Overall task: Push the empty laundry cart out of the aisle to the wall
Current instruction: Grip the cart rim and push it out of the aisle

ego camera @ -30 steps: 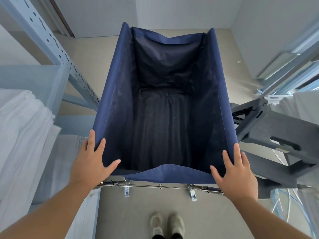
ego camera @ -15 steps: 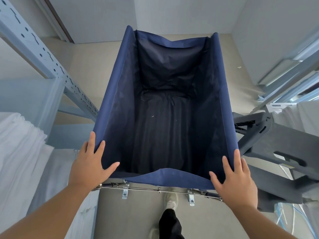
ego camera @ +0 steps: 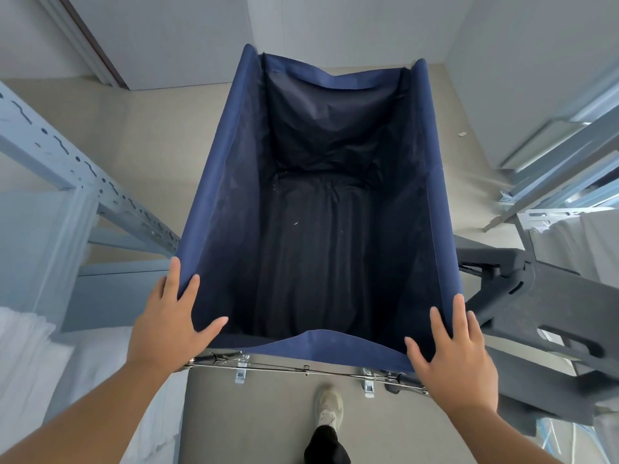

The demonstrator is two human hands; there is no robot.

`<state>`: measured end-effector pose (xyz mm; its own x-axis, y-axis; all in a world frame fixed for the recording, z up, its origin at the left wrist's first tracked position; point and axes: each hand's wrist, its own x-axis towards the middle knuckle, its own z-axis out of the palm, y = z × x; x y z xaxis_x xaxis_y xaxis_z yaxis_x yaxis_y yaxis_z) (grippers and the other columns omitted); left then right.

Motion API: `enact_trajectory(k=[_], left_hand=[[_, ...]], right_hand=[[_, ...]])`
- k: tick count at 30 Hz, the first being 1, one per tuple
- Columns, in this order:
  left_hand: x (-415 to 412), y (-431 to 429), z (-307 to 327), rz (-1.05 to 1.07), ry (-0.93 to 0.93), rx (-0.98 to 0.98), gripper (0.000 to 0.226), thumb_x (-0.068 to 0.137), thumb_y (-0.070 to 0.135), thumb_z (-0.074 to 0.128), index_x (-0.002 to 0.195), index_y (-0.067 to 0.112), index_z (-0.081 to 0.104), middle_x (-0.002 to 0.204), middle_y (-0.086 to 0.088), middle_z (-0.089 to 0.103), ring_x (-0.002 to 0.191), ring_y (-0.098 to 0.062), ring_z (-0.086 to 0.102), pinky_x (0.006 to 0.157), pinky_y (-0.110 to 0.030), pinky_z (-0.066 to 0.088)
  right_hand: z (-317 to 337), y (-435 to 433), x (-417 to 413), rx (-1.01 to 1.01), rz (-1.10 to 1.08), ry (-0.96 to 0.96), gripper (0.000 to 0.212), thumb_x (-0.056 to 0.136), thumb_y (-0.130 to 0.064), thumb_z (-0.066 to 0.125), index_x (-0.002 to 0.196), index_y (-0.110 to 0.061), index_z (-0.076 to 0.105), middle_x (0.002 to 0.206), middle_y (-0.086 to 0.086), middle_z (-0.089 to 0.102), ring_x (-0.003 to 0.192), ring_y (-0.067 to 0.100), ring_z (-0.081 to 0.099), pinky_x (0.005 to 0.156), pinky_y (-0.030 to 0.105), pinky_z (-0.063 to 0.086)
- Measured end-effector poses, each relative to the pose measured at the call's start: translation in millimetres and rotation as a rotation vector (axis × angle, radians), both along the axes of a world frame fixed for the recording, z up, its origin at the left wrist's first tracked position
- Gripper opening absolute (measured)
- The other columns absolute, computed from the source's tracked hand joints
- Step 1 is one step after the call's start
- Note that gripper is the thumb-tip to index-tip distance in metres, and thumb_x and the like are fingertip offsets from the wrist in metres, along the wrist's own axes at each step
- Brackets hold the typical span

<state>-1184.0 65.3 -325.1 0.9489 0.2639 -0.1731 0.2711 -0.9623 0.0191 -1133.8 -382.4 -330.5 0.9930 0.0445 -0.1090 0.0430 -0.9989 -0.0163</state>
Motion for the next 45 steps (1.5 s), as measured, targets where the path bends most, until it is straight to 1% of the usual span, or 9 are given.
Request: enact_trajectory(k=[9,14,21,27,31,33,38,42,45], left_hand=[[56,6,-4,0.011,0.014,0.018,0.094,0.071,0.078,0.052,0.14,0.014,0.051,0.166,-0.008,0.01,0.132,-0.04,0.044,0.066,-0.053,0.06],[85,7,-5,0.009,0.017,0.031,0.095,0.072,0.077,0.055,0.142,0.013,0.05,0.166,-0.009,0.007,0.136,-0.041,0.04,0.075,-0.055,0.059],[118,11,-10,0.002,-0.001,0.033,0.097,0.071,0.078,0.054,0.142,0.012,0.051,0.166,-0.008,0.007,0.138,-0.042,0.038,0.078,-0.057,0.059],[148,12,-8,-0.004,0.008,0.033,0.097,0.072,0.079,0.052,0.143,0.014,0.049,0.167,-0.008,0.005,0.14,-0.041,0.038,0.078,-0.055,0.059],[171,15,-7,-0.015,0.0,0.032,0.096,0.071,0.078,0.054,0.143,0.014,0.049,0.166,-0.009,0.009,0.138,-0.039,0.038,0.073,-0.054,0.06],[186,17,-6,-0.026,-0.012,0.026,0.096,0.071,0.078,0.055,0.143,0.014,0.049,0.166,-0.009,0.011,0.137,-0.039,0.039,0.069,-0.054,0.06],[228,20,-6,-0.054,-0.034,0.014,0.096,0.072,0.077,0.054,0.143,0.012,0.048,0.165,-0.01,0.013,0.135,-0.04,0.04,0.07,-0.055,0.06],[261,23,-7,-0.056,-0.048,0.014,0.096,0.072,0.078,0.053,0.144,0.015,0.045,0.165,-0.008,0.011,0.138,-0.039,0.038,0.067,-0.055,0.06],[286,27,-8,-0.07,-0.062,0.002,0.096,0.073,0.077,0.054,0.144,0.014,0.046,0.166,-0.009,0.01,0.138,-0.039,0.037,0.074,-0.056,0.06]], right_hand=[[-2,3,54,0.007,-0.011,0.009,0.071,0.079,-0.056,0.072,0.134,-0.013,0.061,0.161,0.011,0.029,0.138,0.04,0.043,0.063,0.047,0.062],[0,4,81,0.023,0.001,0.001,0.07,0.078,-0.053,0.074,0.133,-0.011,0.062,0.16,0.013,0.03,0.137,0.04,0.044,0.067,0.047,0.061],[-3,4,112,0.031,0.004,-0.003,0.069,0.079,-0.052,0.074,0.133,-0.011,0.062,0.161,0.013,0.03,0.137,0.041,0.045,0.068,0.05,0.062],[-4,6,139,0.009,0.001,-0.02,0.069,0.08,-0.054,0.071,0.135,-0.012,0.061,0.162,0.012,0.03,0.137,0.04,0.046,0.067,0.047,0.061],[-5,8,160,-0.006,-0.005,-0.049,0.069,0.08,-0.054,0.071,0.134,-0.013,0.062,0.16,0.012,0.031,0.137,0.041,0.046,0.065,0.048,0.061],[-5,9,173,-0.022,-0.001,-0.058,0.069,0.081,-0.054,0.07,0.135,-0.013,0.062,0.161,0.013,0.031,0.139,0.041,0.044,0.069,0.049,0.061],[-5,13,209,-0.056,0.014,-0.073,0.068,0.082,-0.052,0.07,0.135,-0.009,0.061,0.16,0.019,0.033,0.138,0.048,0.042,0.097,0.06,0.049],[-4,16,239,-0.068,0.004,-0.084,0.067,0.083,-0.051,0.069,0.135,-0.008,0.061,0.16,0.02,0.032,0.138,0.048,0.041,0.1,0.061,0.046],[-4,17,262,-0.069,0.001,-0.085,0.067,0.084,-0.052,0.068,0.135,-0.008,0.06,0.16,0.019,0.03,0.139,0.047,0.039,0.101,0.062,0.045]])
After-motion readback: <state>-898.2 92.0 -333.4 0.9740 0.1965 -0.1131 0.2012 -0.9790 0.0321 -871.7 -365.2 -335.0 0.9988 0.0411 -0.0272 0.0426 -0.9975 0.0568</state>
